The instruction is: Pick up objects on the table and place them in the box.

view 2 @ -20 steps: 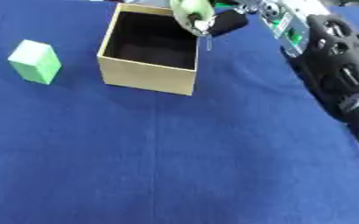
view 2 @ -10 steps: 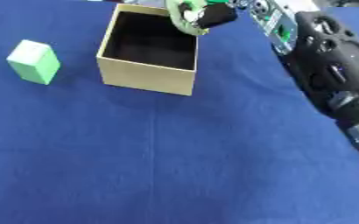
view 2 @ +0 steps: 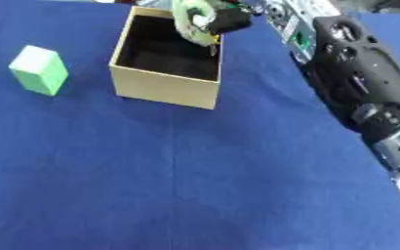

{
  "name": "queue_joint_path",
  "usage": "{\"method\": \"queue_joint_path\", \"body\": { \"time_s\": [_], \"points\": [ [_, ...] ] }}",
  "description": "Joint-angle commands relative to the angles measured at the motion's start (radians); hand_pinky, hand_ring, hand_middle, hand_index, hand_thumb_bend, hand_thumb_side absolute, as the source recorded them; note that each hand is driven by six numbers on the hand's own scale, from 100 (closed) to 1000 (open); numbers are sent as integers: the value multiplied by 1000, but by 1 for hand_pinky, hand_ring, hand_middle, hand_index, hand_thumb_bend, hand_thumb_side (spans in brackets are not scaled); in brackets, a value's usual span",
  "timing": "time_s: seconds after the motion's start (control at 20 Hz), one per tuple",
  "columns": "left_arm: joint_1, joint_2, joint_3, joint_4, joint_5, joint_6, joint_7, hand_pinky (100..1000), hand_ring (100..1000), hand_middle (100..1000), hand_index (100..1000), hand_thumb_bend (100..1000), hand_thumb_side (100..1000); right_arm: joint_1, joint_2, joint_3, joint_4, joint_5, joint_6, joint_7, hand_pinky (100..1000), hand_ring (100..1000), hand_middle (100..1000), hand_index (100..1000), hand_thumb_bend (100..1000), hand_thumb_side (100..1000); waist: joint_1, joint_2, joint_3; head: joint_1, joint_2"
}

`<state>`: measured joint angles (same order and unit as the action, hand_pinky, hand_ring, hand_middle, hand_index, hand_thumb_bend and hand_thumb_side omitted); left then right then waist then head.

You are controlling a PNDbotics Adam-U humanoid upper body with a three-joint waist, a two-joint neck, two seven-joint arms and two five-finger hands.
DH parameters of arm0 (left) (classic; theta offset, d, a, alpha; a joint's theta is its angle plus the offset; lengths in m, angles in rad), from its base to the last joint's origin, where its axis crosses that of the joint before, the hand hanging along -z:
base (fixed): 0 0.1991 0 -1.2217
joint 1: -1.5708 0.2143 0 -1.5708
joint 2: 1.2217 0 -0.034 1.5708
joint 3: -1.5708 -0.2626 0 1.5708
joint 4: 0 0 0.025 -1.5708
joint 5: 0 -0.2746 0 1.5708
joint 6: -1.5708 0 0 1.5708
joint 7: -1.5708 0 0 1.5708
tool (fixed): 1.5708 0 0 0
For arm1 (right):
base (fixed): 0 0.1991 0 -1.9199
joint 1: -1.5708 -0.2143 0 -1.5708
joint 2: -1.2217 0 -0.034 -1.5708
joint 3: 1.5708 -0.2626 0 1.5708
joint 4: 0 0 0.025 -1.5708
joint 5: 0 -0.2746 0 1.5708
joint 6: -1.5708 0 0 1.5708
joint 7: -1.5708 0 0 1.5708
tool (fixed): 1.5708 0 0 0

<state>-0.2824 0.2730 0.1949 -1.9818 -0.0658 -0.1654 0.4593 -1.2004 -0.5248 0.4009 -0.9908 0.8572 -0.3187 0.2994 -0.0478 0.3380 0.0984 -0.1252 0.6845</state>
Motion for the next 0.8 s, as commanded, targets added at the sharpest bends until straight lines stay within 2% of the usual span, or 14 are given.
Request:
{"method": "queue_joint_path", "body": {
  "time_s": [0.05, 0.35, 0.6, 0.8],
  "points": [
    [-13, 19, 3, -18, 1, 3, -2, 774, 646, 613, 757, 228, 932, -31, -12, -11, -7, 26, -3, 22, 779, 856, 825, 929, 100, 1000, 1, -23, 1, -2, -7],
    [-12, 20, 4, -18, 1, 4, -3, 773, 646, 612, 757, 227, 930, -34, -11, -14, -20, 67, -4, 61, 852, 957, 886, 979, 100, 1000, 3, -24, 0, -1, -3],
    [-10, 20, 3, -18, 1, 5, -4, 773, 646, 612, 757, 227, 930, -37, -9, -20, -28, 83, 12, 53, 854, 952, 872, 979, 100, 1000, 5, -27, -1, -2, -3],
    [-8, 22, 3, -18, 1, 5, -4, 774, 646, 613, 758, 228, 930, -36, -16, -25, -46, 60, 20, 45, 847, 932, 866, 965, 100, 1000, 7, -29, -4, 0, 0]
  ]
}}
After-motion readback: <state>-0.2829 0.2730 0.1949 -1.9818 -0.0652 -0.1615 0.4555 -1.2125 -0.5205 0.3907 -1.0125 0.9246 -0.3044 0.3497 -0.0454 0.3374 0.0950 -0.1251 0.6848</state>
